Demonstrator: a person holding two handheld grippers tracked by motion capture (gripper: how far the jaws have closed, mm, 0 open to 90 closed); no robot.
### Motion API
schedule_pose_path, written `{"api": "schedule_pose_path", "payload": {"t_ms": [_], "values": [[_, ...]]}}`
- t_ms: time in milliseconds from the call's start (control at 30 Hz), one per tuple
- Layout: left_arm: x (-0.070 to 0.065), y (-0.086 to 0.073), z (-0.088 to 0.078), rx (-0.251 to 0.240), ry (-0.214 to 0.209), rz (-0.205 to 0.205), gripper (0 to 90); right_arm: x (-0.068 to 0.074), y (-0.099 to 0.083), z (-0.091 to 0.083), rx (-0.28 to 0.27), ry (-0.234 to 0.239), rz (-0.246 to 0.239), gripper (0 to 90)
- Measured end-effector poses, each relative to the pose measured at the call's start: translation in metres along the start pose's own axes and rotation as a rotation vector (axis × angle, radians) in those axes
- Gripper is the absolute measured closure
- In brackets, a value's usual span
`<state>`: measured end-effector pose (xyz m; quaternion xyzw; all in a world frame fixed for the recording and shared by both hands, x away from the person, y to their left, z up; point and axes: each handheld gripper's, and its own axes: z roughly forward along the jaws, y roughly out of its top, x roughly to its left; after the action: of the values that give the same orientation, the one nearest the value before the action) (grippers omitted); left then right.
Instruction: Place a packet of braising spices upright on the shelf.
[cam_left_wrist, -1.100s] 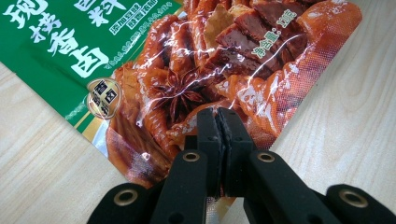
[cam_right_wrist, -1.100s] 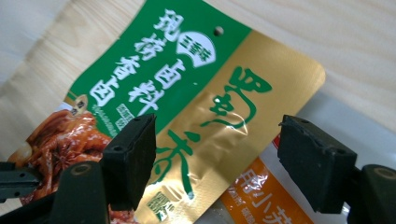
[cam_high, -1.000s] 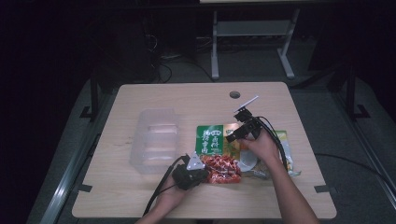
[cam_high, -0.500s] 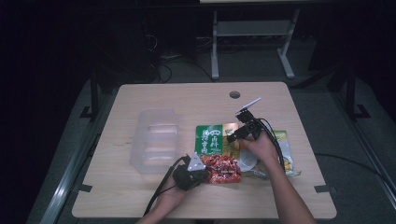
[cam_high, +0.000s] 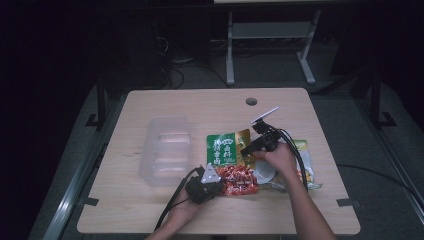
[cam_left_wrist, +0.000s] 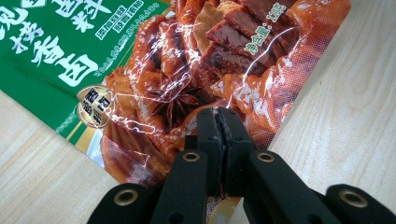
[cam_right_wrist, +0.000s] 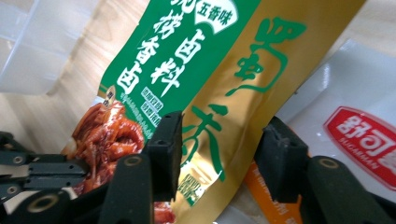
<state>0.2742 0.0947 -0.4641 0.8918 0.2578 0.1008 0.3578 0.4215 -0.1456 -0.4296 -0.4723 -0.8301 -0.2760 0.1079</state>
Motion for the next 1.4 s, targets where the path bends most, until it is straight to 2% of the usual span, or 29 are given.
{"api": "schedule_pose_path", "payload": {"t_ms": [100,167,300,467,567,600,633,733,833,867,967,1000,1033,1067,1133,1233,1267,1333,1367,1400], "values": [[0.0,0.0,0.0,-0.001,0.002,0.001,88.1,-0.001,0.0,0.001,0.013,0.018,0.0,57.1],[-0.001,0.0,0.0,-0.001,0.003,0.001,88.1,-0.001,0.0,0.003,0.024,0.054,0.008,57.9],[-0.001,0.0,0.001,0.0,0.0,-0.004,88.1,0.001,0.001,0.005,0.034,0.065,-0.006,62.3],[0.0,0.0,0.001,-0.001,-0.005,0.0,88.1,0.0,0.001,0.009,0.048,0.05,-0.006,70.4],[-0.001,0.0,0.001,-0.001,-0.006,-0.002,88.0,0.0,0.001,0.008,0.038,0.032,-0.02,84.9],[-0.001,0.0,0.001,-0.002,-0.007,-0.004,88.0,0.0,0.0,0.005,0.024,0.049,-0.031,89.4],[0.0,0.0,0.001,-0.002,-0.003,0.008,88.0,0.0,0.0,0.005,0.024,0.049,-0.031,89.4],[0.001,0.001,0.0,0.001,-0.018,-0.003,83.6,0.006,-0.001,0.001,0.012,0.028,-0.078,89.7],[0.002,0.001,-0.001,0.002,-0.031,-0.013,81.1,0.009,-0.002,-0.003,0.002,0.033,-0.094,89.7],[0.002,0.001,-0.001,-0.012,-0.033,-0.027,77.0,0.012,-0.004,-0.01,-0.022,0.04,-0.109,89.8],[0.004,0.004,-0.007,-0.045,-0.043,-0.056,72.2,0.017,-0.008,-0.017,-0.052,0.04,-0.135,89.8],[0.006,0.005,-0.008,-0.057,-0.045,-0.059,69.2,0.021,-0.012,-0.023,-0.073,0.035,-0.167,89.8],[0.007,0.005,-0.011,-0.078,-0.051,-0.075,69.2,0.021,-0.012,-0.023,-0.073,0.035,-0.167,89.8],[0.008,0.006,-0.013,-0.092,-0.054,-0.085,64.1,0.026,-0.018,-0.031,-0.111,0.036,-0.195,89.8],[0.011,0.008,-0.019,-0.137,-0.073,-0.125,62.1,0.028,-0.02,-0.035,-0.13,0.035,-0.211,89.8],[0.015,0.008,-0.026,-0.194,-0.097,-0.148,56.6,0.037,-0.03,-0.048,-0.182,0.019,-0.261,89.9],[0.016,0.009,-0.027,-0.216,-0.102,-0.162,51.5,0.043,-0.037,-0.057,-0.21,0.018,-0.275,89.9],[0.017,0.01,-0.032,-0.251,-0.092,-0.173,48.7,0.045,-0.04,-0.06,-0.219,0.018,-0.281,89.9],[0.017,0.01,-0.034,-0.266,-0.086,-0.174,45.8,0.048,-0.045,-0.066,-0.24,0.015,-0.298,89.9],[0.017,0.011,-0.038,-0.272,-0.072,-0.176,39.4,0.053,-0.054,-0.074,-0.282,0.016,-0.337,89.9]]}}
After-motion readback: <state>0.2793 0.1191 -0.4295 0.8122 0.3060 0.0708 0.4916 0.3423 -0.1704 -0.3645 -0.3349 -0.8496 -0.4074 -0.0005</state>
